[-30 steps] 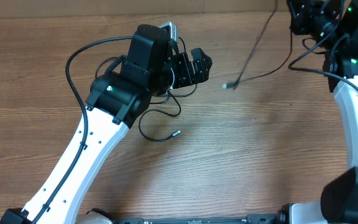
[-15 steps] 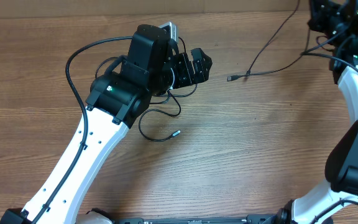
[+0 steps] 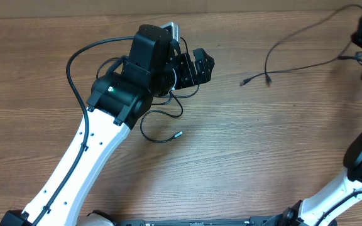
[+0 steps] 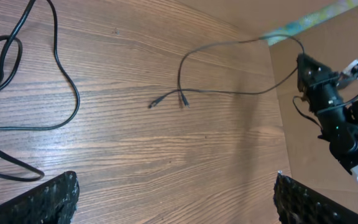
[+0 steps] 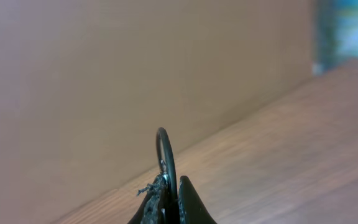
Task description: Untangle cables
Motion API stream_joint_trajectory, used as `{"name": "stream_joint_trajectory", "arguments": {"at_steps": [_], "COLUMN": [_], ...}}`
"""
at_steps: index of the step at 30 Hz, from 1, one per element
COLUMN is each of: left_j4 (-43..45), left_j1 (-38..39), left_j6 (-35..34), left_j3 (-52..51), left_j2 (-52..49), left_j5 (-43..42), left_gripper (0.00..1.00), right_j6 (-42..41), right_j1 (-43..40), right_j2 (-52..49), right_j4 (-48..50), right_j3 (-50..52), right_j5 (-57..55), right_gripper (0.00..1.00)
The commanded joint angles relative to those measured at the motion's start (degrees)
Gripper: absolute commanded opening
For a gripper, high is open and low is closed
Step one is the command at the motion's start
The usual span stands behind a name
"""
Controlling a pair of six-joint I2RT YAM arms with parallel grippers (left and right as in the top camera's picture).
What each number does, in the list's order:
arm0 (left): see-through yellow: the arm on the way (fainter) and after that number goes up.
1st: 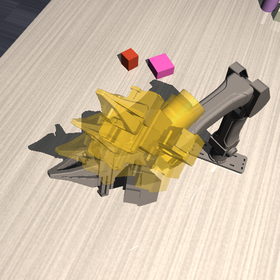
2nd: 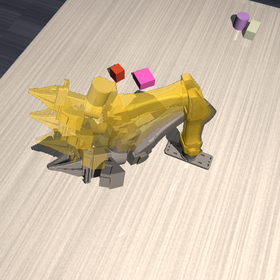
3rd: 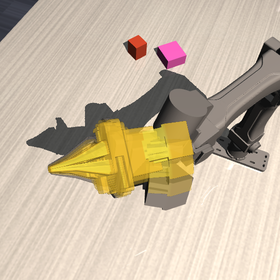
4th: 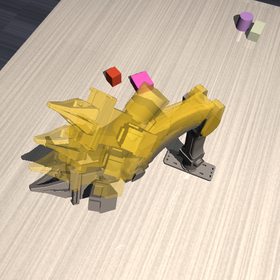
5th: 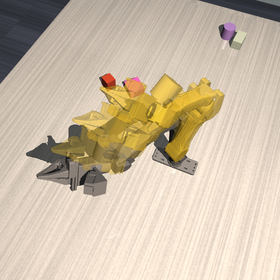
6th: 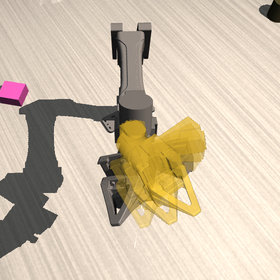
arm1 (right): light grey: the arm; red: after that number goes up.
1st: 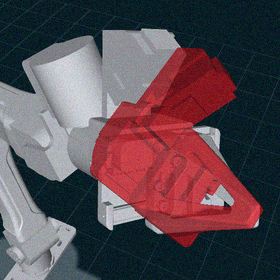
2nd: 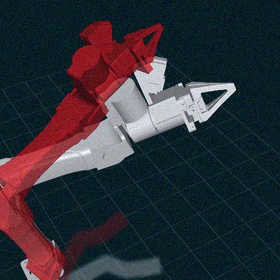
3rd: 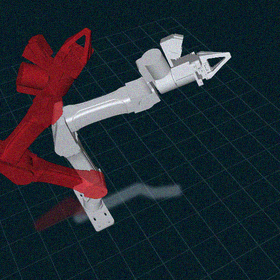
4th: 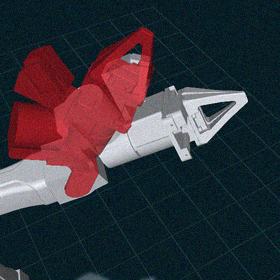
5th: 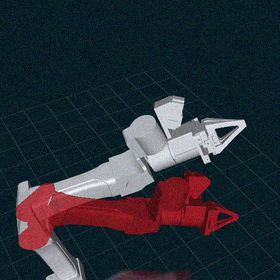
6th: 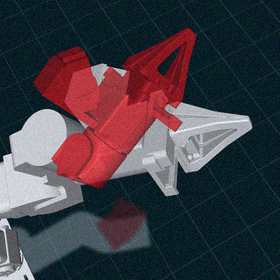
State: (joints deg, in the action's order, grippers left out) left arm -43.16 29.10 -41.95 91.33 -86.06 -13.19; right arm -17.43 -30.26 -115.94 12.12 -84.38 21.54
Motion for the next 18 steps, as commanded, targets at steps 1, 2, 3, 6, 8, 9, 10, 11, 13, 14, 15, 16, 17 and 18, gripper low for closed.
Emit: {"name": "stream_joint_trajectory", "arguments": {"at_steps": [1, 2, 3, 6, 8, 9, 10, 11, 13, 14, 15, 16, 17, 18], "left_j4": [0.02, 0.02, 0.02, 0.02, 0.02, 0.02, 0.02, 0.02, 0.02, 0.02, 0.02, 0.02, 0.02, 0.02], "left_j1": [-0.20, -0.22, -0.22, -0.22, -0.22, -0.22, -0.22, -0.22, -0.22, -0.22, -0.22, -0.22, -0.22, -0.22], "left_j6": [0.85, 0.85, 0.85, 0.85, 0.85, 0.85, 0.85, 0.85, 0.85, 0.85, 0.85, 0.85, 0.85, 0.85], "left_j3": [0.15, 0.15, 0.15, 0.15, 0.15, 0.15, 0.15, 0.15, 0.15, 0.15, 0.15, 0.15, 0.15, 0.15], "left_j2": [-0.46, -0.46, -0.46, -0.46, -0.46, -0.46, -0.46, -0.46, -0.46, -0.46, -0.46, -0.46, -0.46, -0.46], "left_j5": [0.55, 0.55, 0.55, 0.55, 0.55, 0.55, 0.55, 0.55, 0.55, 0.55, 0.55, 0.55, 0.55, 0.55], "left_gripper": [1.00, 1.00, 1.00, 1.00, 1.00, 1.00, 1.00, 1.00, 1.00, 1.00, 1.00, 1.00, 1.00, 1.00], "right_j6": [-0.42, -0.39, -0.39, -0.39, -0.39, -0.39, -0.39, -0.42, -0.39, -0.39, -0.39, -0.39, -0.39, -0.39], "right_j1": [-2.47, -3.13, -3.67, -5.60, -6.60, -7.17, -7.65, -8.24, -9.18, -9.62, -10.12, -10.56, -10.93, -11.28], "right_j2": [-1.68, -1.97, -2.27, -2.75, -2.75, -2.75, -2.75, -2.75, -2.75, -2.75, -2.75, -2.75, -2.75, -2.75], "right_j4": [1.57, 2.23, 2.75, 3.93, 4.07, 4.15, 4.33, 4.48, 4.63, 4.70, 4.68, 4.57, 4.42, 4.04], "right_j3": [-1.51, -1.51, -1.51, -1.51, -1.51, -1.51, -1.51, -1.51, -1.51, -1.51, -1.51, -1.51, -1.51, -1.51], "right_j5": [-4.90, -5.29, -5.46, -5.46, -5.46, -5.49, -5.46, -5.46, -5.46, -5.44, -5.44, -5.44, -5.44, -5.44], "right_gripper": [0.04, 0.04, 0.04, 0.04, 0.04, 0.04, 0.04, 0.04, 0.04, 0.04, 0.04, 0.04, 0.04, 0.10]}}
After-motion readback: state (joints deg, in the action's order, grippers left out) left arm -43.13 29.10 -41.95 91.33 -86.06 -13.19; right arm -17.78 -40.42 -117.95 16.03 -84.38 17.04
